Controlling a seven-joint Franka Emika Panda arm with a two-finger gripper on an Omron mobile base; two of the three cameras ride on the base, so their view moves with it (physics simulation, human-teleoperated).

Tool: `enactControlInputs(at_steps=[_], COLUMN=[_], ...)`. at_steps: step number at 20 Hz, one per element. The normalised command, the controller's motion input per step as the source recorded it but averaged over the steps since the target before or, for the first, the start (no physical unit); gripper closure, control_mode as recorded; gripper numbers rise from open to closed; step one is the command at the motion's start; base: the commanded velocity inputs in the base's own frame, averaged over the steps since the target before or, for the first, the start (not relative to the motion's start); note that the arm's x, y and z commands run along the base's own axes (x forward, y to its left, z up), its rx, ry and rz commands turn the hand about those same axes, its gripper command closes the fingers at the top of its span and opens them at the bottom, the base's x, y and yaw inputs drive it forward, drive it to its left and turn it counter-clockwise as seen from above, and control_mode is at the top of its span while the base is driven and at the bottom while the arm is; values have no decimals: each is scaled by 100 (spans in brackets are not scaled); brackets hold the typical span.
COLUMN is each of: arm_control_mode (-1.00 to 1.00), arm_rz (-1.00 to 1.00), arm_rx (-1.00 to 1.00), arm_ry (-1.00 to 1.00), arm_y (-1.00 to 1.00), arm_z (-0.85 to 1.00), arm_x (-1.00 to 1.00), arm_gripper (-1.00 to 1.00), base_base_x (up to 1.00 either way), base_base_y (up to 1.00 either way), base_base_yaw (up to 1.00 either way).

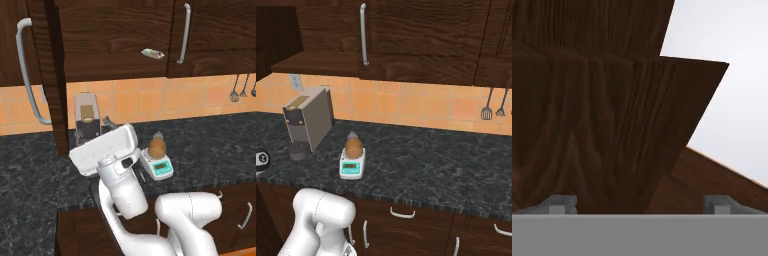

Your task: Pick the honey bottle and place it on the digital scale for weighing, and close the cabinet.

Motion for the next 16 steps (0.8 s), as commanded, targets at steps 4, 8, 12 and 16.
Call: enactControlInputs(at_steps=[4, 8, 12, 16], arm_control_mode=[-100, -100, -100, -100], arm_rz=[0, 0, 0, 0], arm_rx=[21, 25, 11, 1], arm_ry=[-2, -5, 0, 3], arm_y=[44, 53, 90, 91], arm_z=[-73, -74, -57, -37], arm_x=[0, 2, 28, 47], arm_gripper=[-100, -100, -100, -100], base_base_x=[0, 0, 0, 0], base_base_y=[0, 0, 0, 0], base_base_yaw=[0, 0, 0, 0])
